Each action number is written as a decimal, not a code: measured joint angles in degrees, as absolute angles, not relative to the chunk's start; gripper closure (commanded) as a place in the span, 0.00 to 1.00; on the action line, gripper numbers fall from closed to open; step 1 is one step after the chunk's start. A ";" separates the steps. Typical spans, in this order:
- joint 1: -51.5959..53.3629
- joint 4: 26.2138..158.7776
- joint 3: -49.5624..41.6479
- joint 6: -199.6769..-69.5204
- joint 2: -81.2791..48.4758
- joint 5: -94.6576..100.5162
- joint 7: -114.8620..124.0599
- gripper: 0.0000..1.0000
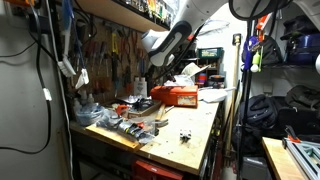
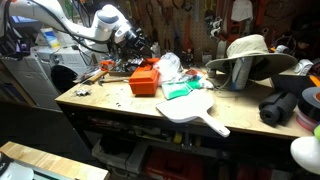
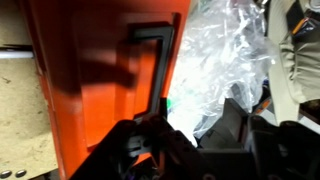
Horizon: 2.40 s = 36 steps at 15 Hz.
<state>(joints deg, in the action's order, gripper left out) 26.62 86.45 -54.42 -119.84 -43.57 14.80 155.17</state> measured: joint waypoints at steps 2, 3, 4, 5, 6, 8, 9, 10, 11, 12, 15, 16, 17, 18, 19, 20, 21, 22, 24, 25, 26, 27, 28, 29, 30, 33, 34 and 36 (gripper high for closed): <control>26.60 87.98 -53.05 -121.48 -40.47 21.21 153.21 0.00; 26.65 89.52 -52.14 -122.55 -38.18 24.26 151.72 0.00; 27.40 91.63 -52.09 -123.62 -35.82 25.73 149.75 0.00; 28.55 94.14 -52.49 -124.37 -33.41 26.58 147.36 0.00; 29.82 96.71 -52.82 -124.73 -30.85 27.39 145.28 0.00; 32.68 101.95 -53.71 -125.08 -25.54 29.17 141.70 0.00; 34.40 104.67 -54.60 -125.55 -22.85 30.09 140.02 0.00; 36.29 107.38 -55.75 -126.17 -20.12 31.11 138.41 0.00; 38.19 109.97 -57.08 -126.88 -17.39 32.31 136.89 0.00; 39.99 112.40 -58.39 -127.56 -14.70 33.68 135.55 0.00; 44.00 118.38 -61.43 -129.24 -6.80 38.90 131.98 0.00; 44.63 119.93 -61.97 -129.70 -4.20 41.06 130.87 0.00; 44.83 121.34 -62.23 -130.25 -1.56 43.43 129.76 0.00; 44.82 122.51 -62.28 -130.59 0.99 45.66 128.57 0.00; 42.41 123.51 -59.82 -130.75 3.65 47.52 127.10 0.00; 40.66 124.27 -58.01 -130.76 6.18 48.91 125.39 0.00; 38.48 125.07 -55.62 -130.89 8.50 49.23 123.11 0.00; 34.19 126.02 -51.18 -131.28 10.50 49.14 120.54 0.00; 25.84 128.37 -42.42 -132.55 13.76 47.64 115.10 0.00; 22.64 129.57 -39.04 -133.12 15.05 46.78 113.20 0.00; 20.94 130.41 -37.21 -133.37 15.99 46.46 112.30 0.00; 20.19 130.98 -36.40 -133.44 16.63 46.37 111.92 0.00; 19.89 131.26 -36.11 -133.48 16.90 46.36 111.74 0.00; 19.77 131.33 -36.06 -133.54 16.95 46.35 111.58 0.00; 19.75 131.35 -36.05 -133.57 16.94 46.33 111.45 0.00; 11.82 131.81 -27.49 -133.80 15.95 39.08 105.41 0.00; 9.63 132.36 -24.08 -133.52 15.79 35.27 102.07 0.00; 6.87 133.12 -17.90 -131.08 15.22 28.32 96.74 0.00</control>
<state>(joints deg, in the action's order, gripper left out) 6.87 133.12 -17.90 -131.08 15.22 28.32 96.74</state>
